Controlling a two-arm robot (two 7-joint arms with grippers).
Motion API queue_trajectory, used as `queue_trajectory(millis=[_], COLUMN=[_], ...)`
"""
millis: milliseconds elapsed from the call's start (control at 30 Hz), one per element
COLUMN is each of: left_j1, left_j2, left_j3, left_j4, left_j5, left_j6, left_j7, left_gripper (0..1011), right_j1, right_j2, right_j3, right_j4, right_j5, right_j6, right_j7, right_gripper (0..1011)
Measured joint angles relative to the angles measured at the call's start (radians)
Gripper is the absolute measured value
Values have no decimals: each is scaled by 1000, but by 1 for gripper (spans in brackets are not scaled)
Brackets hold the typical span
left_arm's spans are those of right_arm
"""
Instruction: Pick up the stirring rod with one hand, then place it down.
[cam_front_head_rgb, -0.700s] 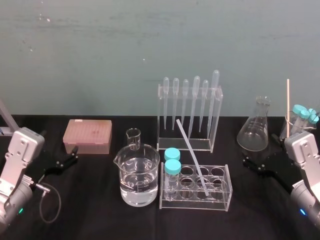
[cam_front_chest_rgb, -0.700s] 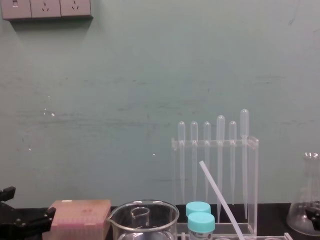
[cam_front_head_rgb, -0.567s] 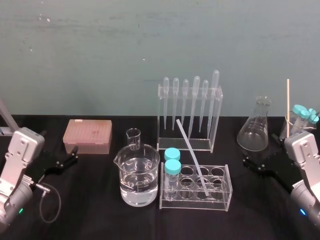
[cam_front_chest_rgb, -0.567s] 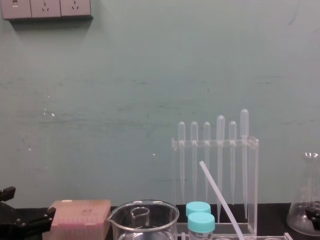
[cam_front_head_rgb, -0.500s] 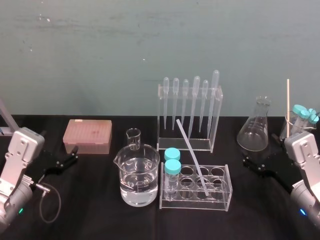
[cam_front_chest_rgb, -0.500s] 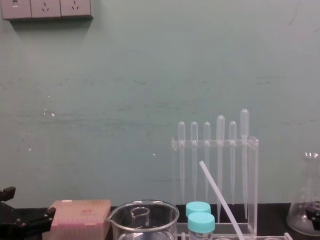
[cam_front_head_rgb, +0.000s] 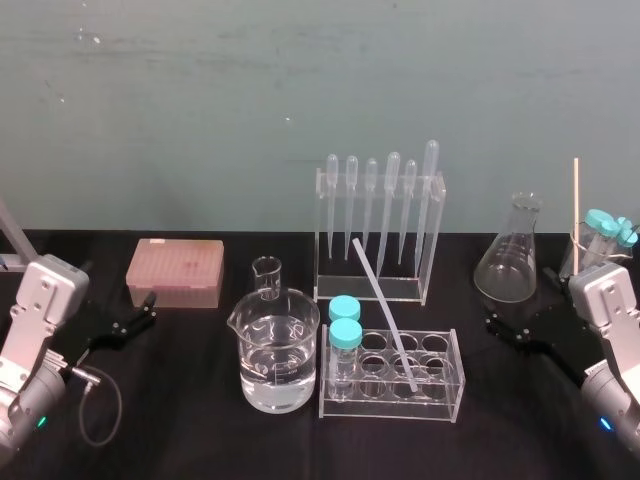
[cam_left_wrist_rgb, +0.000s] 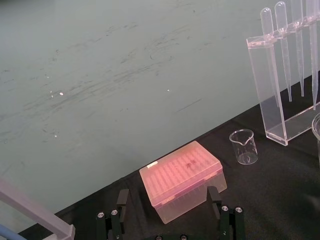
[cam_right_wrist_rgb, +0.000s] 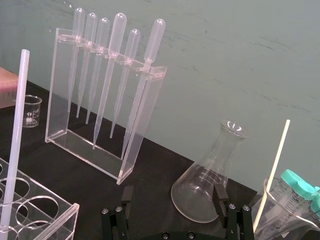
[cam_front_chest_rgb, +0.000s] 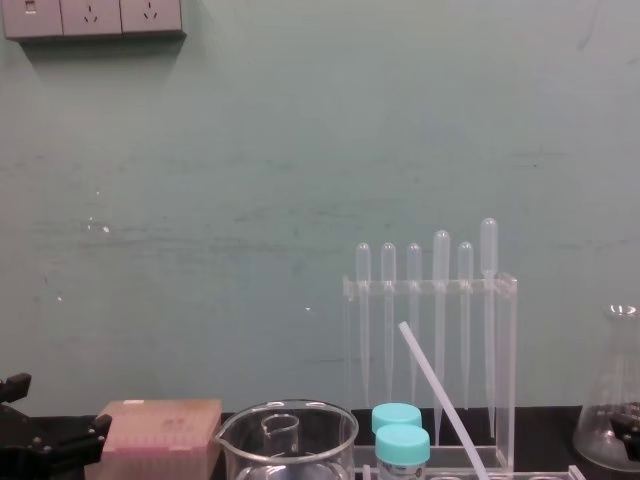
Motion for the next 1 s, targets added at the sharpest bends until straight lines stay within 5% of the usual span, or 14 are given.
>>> queue_trajectory(millis=[1000], left_j1=[0], left_j2=[0], left_j3=[0], left_j4=[0], left_j5=[0], left_j6=[0], left_j7=[0], left_gripper=[1000], right_j1=[0], right_j2=[0], right_j3=[0], right_j4=[0], right_j5=[0], right_j6=[0], right_j7=[0], right_gripper=[1003])
